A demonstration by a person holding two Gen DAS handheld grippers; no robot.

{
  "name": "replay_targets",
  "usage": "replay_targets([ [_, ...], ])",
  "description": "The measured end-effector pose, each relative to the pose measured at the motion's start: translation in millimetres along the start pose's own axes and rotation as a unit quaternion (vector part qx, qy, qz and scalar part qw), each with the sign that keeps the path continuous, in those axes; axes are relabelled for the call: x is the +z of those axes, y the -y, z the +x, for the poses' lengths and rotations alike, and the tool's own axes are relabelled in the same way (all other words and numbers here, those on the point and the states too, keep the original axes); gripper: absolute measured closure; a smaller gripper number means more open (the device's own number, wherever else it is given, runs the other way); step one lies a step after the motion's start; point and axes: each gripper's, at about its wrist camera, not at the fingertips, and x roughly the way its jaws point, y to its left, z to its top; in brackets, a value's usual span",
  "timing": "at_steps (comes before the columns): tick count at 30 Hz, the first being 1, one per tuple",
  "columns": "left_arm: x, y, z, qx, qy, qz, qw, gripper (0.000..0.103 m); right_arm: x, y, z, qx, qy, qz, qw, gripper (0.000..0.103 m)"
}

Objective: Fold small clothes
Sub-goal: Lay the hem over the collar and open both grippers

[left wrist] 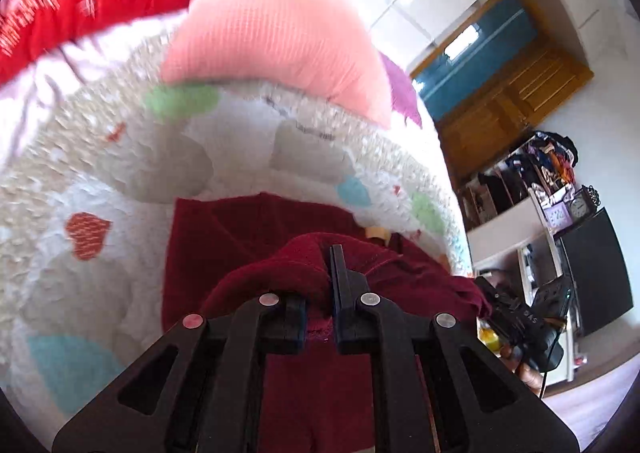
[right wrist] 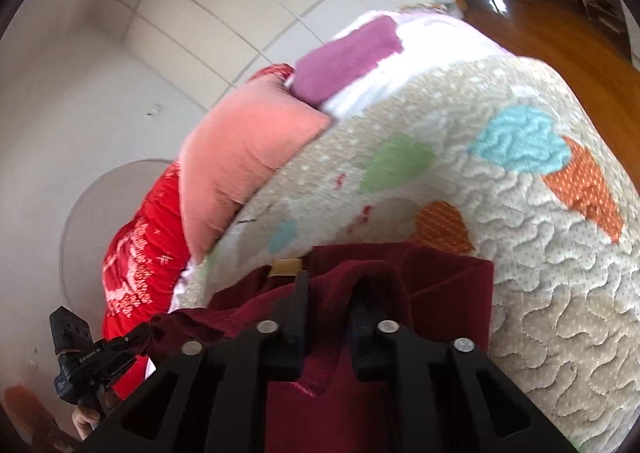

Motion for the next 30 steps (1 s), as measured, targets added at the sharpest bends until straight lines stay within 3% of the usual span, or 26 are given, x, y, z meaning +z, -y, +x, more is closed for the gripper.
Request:
replay_targets([
  [2, 6.3, -7.5, 6.1, 0.003, -0.002, -0.003, 1.0000, 0.086, -0.1, 7.6, -8.1, -0.008, 0.023, 0.007, 1.000, 0.045],
  [4, 10.7, -11.9, 0.9, -0.018, 0.008, 0.000, 0.9998, 0.070, 0.0, 8.3, -27.2, -0.010, 0.051, -0.011, 0.999, 0.045],
  [6, 13.7, -8.3, -11.9, -0.026, 0.029, -0.005, 0.9992, 0.046, -0.5, 5.9, -39.1, -0.022, 0.060, -0.031, 0.997, 0.045],
  [8, 15.5, -8.2, -18.2, -0.027, 0.044, -0.008, 0.9986, 0.037, 1.0, -1.9, -38.2, -0.032, 0.047, -0.060, 0.997, 0.045],
  [13, 3.7, -10.1, -36.3, -0.005, 0.041, 0.015, 0.9991, 0.037, -3.5, -20.2, -3.2, -0.103, 0.012, -0.126, 0.987, 0.045],
  [14, -4.8, -9.3, -39.7, 0.005, 0.039, 0.023, 0.9989, 0.037, -4.6, -20.1, 9.9, -0.117, -0.007, -0.138, 0.984, 0.053],
  [15, -11.5, -8.9, -41.0, 0.013, 0.037, 0.029, 0.9988, 0.037, -6.2, -20.2, 19.9, -0.123, -0.022, -0.149, 0.981, 0.086],
  [16, -17.9, -8.8, -42.3, 0.019, 0.031, 0.034, 0.9987, 0.037, -9.5, -21.9, 28.6, -0.135, -0.033, -0.166, 0.976, 0.097],
  [17, -23.9, -9.7, -44.5, 0.021, 0.028, 0.038, 0.9987, 0.037, -11.0, -24.5, 29.7, -0.158, -0.026, -0.184, 0.970, 0.097],
  [20, -44.1, -15.0, -49.4, 0.026, 0.025, 0.039, 0.9986, 0.037, -3.8, -16.2, 17.2, -0.175, 0.009, -0.166, 0.970, 0.097],
  [23, -59.4, -16.0, -45.9, 0.033, 0.018, 0.038, 0.9985, 0.037, -1.6, 0.6, 33.8, -0.199, -0.022, -0.142, 0.969, 0.097],
  [25, -70.5, -18.4, -46.8, 0.025, 0.012, 0.034, 0.9991, 0.037, -4.9, -1.8, 26.3, -0.196, -0.015, -0.150, 0.969, 0.096],
  [26, -77.8, -20.9, -48.1, 0.017, 0.006, 0.032, 0.9993, 0.037, -7.0, -5.4, 16.4, -0.187, -0.008, -0.146, 0.971, 0.087],
  [27, -83.7, -22.3, -50.3, 0.014, 0.001, 0.032, 0.9994, 0.037, -10.2, -8.1, -0.1, -0.172, -0.001, -0.137, 0.976, 0.069],
  [29, -96.6, -25.6, -57.0, 0.015, -0.001, 0.037, 0.9992, 0.037, -25.0, -14.3, -32.8, -0.134, 0.011, -0.133, 0.982, 0.047],
  [30, -101.8, -26.4, -59.8, 0.013, 0.001, 0.041, 0.9991, 0.037, -38.0, -17.7, -49.0, -0.120, 0.014, -0.140, 0.983, 0.047],
])
